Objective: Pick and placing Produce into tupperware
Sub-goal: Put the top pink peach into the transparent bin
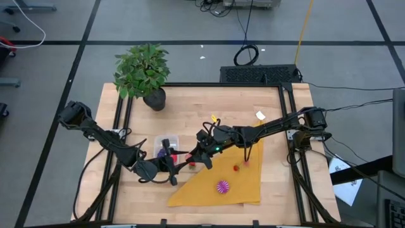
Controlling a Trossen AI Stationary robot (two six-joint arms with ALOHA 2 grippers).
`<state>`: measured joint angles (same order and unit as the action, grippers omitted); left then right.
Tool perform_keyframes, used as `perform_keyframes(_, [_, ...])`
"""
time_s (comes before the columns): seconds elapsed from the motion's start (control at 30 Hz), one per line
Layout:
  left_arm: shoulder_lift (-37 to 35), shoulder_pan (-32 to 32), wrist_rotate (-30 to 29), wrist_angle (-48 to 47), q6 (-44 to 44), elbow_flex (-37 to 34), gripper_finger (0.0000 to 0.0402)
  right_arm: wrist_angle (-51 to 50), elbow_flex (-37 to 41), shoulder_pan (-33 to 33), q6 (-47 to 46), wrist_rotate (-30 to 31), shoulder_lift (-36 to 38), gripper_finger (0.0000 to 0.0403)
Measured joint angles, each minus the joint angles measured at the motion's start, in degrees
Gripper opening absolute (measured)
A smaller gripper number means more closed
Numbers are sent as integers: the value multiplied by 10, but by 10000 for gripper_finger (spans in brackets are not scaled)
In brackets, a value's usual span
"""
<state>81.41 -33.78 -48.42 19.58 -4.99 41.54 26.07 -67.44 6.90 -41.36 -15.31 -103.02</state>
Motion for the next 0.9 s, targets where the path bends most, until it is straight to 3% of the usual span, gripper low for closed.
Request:
perform_keyframes(0.53, [0,0,0,16,-15,-1,177,-10,0,0,0,0,0,96])
perform_keyframes(0.77, [0,-5,-4,15,-22,3,101,-10,0,1,-2,2,1,96])
perform_keyframes(0.9, [0,-9,-10,15,-22,4,84,-10,0,3,-2,3,1,96])
